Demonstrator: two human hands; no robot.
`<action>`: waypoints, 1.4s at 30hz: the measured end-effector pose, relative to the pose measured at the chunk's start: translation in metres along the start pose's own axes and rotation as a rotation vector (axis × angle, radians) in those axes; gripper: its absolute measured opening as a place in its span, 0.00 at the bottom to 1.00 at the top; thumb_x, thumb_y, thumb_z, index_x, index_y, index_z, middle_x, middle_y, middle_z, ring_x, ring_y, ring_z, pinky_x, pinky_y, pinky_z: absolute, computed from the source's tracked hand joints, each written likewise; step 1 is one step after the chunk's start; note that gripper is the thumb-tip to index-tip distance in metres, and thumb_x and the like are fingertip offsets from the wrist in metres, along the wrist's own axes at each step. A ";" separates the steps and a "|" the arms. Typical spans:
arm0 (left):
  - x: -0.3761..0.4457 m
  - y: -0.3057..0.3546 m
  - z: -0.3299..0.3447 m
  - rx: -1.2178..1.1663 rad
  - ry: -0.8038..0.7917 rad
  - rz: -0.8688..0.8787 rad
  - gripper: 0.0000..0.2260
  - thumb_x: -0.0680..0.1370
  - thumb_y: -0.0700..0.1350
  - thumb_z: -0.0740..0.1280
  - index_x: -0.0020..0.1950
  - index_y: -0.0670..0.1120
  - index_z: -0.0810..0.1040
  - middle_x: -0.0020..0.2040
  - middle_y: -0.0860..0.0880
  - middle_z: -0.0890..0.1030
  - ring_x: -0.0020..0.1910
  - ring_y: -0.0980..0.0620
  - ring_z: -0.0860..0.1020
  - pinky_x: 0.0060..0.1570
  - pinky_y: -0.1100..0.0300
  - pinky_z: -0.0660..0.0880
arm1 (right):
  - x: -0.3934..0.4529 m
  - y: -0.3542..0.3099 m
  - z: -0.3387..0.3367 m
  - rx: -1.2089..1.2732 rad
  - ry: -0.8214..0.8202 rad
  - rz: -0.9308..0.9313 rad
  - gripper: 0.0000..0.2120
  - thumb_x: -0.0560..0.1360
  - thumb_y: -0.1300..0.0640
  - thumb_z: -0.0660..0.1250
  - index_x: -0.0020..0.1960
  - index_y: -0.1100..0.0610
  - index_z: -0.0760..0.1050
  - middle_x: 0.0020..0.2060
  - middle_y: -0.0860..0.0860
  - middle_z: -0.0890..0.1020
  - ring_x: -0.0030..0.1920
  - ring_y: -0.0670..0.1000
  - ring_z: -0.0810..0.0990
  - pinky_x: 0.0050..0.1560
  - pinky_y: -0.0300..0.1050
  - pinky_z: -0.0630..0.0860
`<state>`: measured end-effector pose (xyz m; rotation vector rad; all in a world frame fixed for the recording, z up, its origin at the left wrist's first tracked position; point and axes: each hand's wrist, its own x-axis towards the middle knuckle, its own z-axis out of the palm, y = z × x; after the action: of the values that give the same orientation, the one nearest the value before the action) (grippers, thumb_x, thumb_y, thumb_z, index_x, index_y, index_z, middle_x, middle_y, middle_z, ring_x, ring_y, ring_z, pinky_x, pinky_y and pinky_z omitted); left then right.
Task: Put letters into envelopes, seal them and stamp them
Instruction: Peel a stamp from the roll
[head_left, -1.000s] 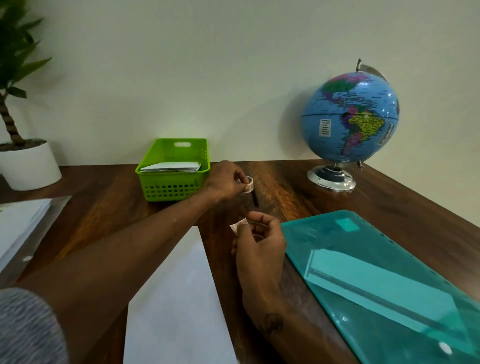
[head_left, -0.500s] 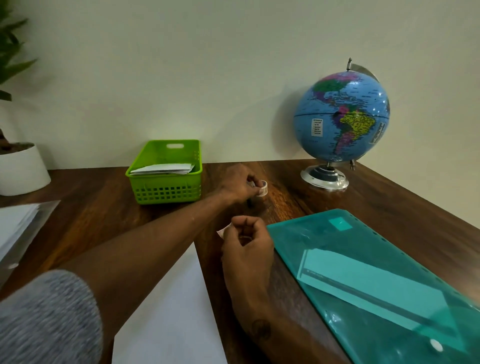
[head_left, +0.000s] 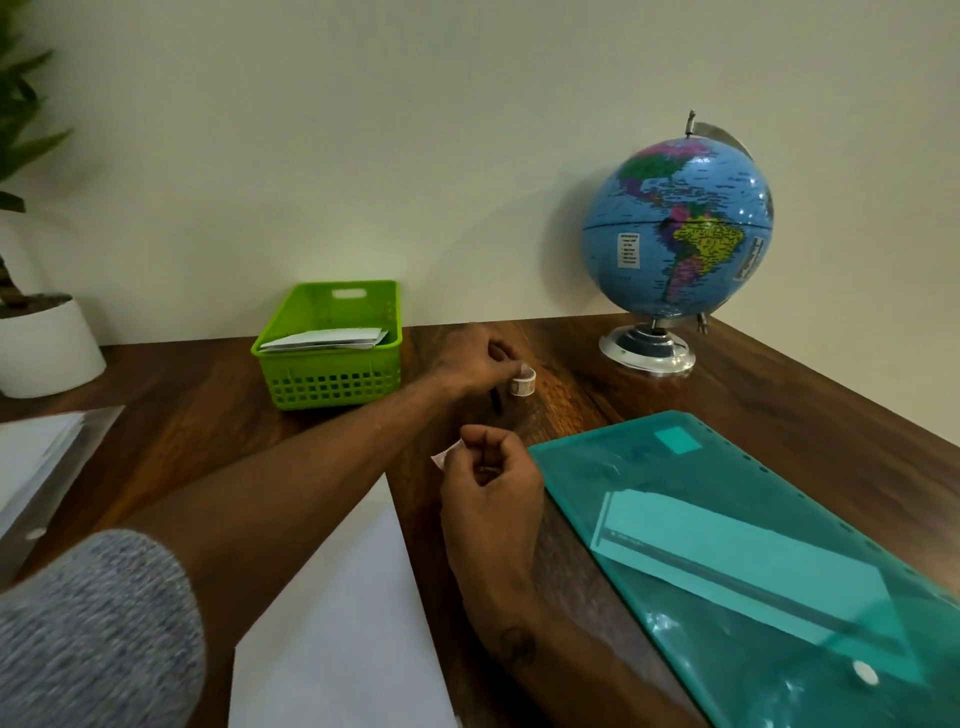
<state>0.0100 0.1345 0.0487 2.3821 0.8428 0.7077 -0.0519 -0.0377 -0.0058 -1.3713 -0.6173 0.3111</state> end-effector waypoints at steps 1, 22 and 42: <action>-0.005 0.004 -0.008 -0.055 0.028 -0.004 0.12 0.76 0.48 0.75 0.57 0.45 0.85 0.55 0.48 0.85 0.55 0.52 0.82 0.47 0.64 0.77 | 0.001 -0.001 -0.001 0.014 -0.001 0.025 0.07 0.81 0.58 0.68 0.57 0.50 0.80 0.47 0.45 0.83 0.48 0.50 0.84 0.50 0.55 0.85; -0.259 -0.048 -0.105 -0.764 0.146 -0.303 0.10 0.77 0.44 0.74 0.57 0.44 0.85 0.48 0.45 0.88 0.49 0.46 0.86 0.50 0.55 0.83 | -0.035 -0.024 0.002 0.066 -0.369 -0.037 0.10 0.75 0.58 0.76 0.54 0.58 0.81 0.39 0.50 0.89 0.35 0.52 0.88 0.32 0.40 0.83; -0.195 -0.049 -0.123 -0.625 0.231 -0.276 0.10 0.72 0.36 0.77 0.51 0.40 0.83 0.41 0.41 0.86 0.34 0.52 0.83 0.40 0.57 0.84 | 0.030 -0.026 0.035 -0.180 -0.439 -0.056 0.11 0.73 0.55 0.80 0.53 0.58 0.86 0.39 0.53 0.88 0.33 0.46 0.83 0.36 0.39 0.79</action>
<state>-0.2170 0.0703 0.0504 1.6184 0.8637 0.9720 -0.0518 0.0018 0.0286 -1.4645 -1.0656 0.5286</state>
